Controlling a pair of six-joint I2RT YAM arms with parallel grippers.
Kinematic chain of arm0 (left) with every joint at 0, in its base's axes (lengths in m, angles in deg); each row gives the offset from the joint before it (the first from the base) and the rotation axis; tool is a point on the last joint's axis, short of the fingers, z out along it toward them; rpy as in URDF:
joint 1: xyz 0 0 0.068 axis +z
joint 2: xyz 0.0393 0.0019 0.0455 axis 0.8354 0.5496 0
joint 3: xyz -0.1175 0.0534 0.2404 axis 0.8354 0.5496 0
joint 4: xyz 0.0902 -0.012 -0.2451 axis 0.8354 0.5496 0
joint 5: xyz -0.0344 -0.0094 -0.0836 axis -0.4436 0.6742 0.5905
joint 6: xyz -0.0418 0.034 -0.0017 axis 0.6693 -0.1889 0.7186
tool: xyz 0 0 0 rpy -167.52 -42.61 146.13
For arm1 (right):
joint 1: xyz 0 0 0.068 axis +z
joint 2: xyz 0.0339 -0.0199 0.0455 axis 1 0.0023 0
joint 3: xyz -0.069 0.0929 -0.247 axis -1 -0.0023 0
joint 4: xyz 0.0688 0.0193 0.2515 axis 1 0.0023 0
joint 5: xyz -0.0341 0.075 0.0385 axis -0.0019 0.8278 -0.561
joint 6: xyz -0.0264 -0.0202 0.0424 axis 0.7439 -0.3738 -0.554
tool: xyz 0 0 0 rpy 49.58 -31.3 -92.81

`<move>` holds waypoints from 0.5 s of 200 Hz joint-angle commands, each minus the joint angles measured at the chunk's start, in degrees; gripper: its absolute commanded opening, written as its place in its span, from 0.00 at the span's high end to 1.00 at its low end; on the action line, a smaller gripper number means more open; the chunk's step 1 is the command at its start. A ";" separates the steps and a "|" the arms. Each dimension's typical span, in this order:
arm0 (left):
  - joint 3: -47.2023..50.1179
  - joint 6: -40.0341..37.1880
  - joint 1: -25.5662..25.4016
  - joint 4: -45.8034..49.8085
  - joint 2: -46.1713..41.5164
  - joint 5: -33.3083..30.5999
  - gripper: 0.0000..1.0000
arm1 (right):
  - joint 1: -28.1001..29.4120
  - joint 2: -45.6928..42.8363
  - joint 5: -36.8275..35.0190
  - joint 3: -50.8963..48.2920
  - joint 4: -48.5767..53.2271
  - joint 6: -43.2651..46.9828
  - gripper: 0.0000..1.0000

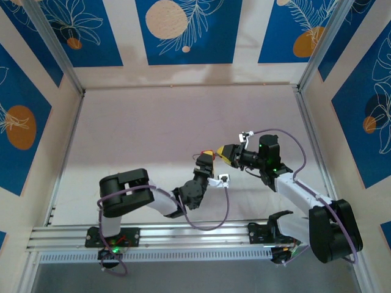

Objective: Unlock with the key

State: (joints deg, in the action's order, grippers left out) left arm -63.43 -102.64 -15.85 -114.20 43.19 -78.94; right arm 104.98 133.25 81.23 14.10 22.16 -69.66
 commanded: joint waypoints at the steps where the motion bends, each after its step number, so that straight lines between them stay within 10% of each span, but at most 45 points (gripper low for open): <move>1: 1.01 1.04 -0.16 -2.57 -1.04 -0.48 0.32 | -0.79 -1.66 0.70 0.16 1.53 1.56 0.73; 100: 1.34 5.94 -0.71 -2.57 -0.51 -0.43 0.41 | 0.45 3.43 1.00 2.16 -0.60 1.97 0.77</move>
State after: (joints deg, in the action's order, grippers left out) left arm -61.75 -99.47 -15.89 -114.57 42.95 -78.61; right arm 105.44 136.35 81.40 15.43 23.39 -68.35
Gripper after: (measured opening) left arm 0.570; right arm 0.227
